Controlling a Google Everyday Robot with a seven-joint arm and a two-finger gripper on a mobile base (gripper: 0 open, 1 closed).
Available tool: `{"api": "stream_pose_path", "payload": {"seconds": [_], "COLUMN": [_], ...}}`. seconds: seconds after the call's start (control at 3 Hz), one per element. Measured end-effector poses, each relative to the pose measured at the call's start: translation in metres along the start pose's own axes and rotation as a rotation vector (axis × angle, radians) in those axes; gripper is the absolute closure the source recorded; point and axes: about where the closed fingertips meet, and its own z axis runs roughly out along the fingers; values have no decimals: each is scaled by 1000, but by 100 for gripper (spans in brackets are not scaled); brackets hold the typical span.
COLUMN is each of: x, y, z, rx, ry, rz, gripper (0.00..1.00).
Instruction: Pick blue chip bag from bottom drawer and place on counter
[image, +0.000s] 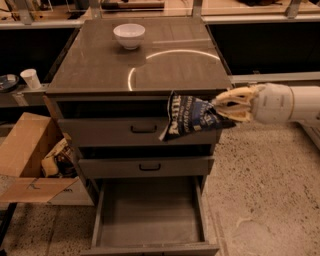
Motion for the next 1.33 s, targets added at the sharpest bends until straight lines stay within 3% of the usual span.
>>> {"api": "stream_pose_path", "payload": {"seconds": [0.33, 0.67, 1.0, 1.33], "x": [10, 45, 84, 117], "y": [-13, -45, -89, -116], "z": [6, 17, 22, 25], "rx": [22, 67, 158, 231], "ry": [0, 14, 64, 120], "rz": [-12, -30, -54, -55], "gripper": [100, 100, 100, 100]}}
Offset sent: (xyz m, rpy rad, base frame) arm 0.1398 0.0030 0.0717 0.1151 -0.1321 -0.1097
